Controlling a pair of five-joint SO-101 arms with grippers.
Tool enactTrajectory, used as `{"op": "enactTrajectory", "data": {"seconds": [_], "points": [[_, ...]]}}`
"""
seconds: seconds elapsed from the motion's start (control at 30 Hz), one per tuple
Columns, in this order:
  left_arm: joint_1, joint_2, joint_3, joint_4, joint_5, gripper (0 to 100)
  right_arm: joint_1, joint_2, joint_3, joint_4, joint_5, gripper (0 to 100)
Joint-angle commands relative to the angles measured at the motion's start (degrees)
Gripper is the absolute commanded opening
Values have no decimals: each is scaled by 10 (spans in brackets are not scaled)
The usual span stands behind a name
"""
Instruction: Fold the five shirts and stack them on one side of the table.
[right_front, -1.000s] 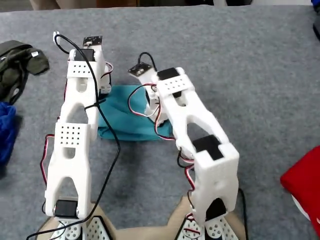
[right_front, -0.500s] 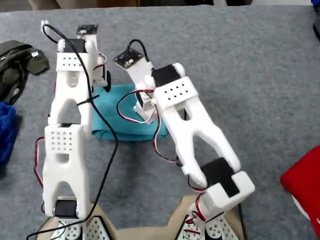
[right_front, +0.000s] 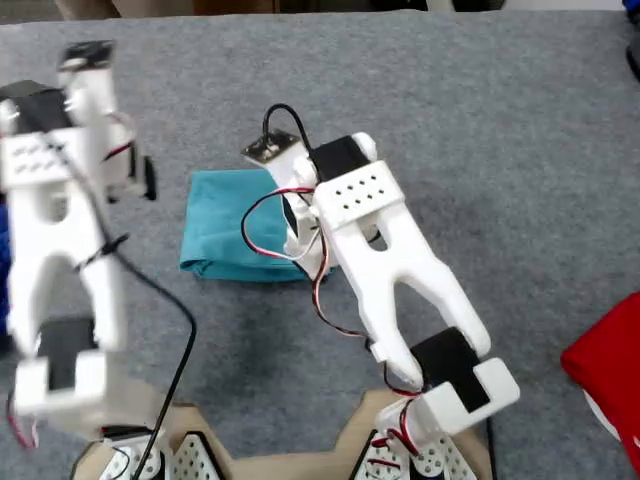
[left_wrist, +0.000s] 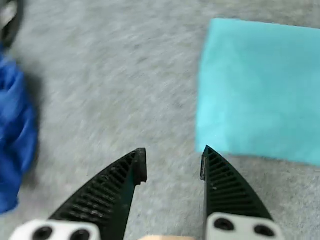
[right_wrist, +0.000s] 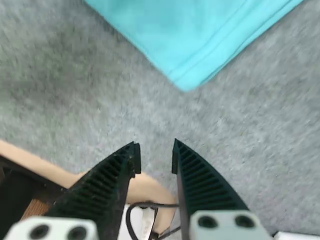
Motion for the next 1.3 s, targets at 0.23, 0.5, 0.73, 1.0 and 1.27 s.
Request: {"op": "enactTrajectory", "data": {"seconds": [0.23, 0.5, 0.73, 1.0, 1.27], "points": [[-86, -354, 255, 5, -27, 192, -6, -116, 129, 11, 81, 123], [-86, -499, 358, 5, -21, 192, -6, -255, 198, -45, 458, 123], [-87, -487, 379, 5, 32, 192, -2, -284, 230, -124, 383, 123], [-87, -458, 379, 4, 33, 192, 8, -284, 233, -212, -112, 125], [-87, -451, 375, 4, 29, 192, -24, -289, 325, -294, -154, 123]]}}
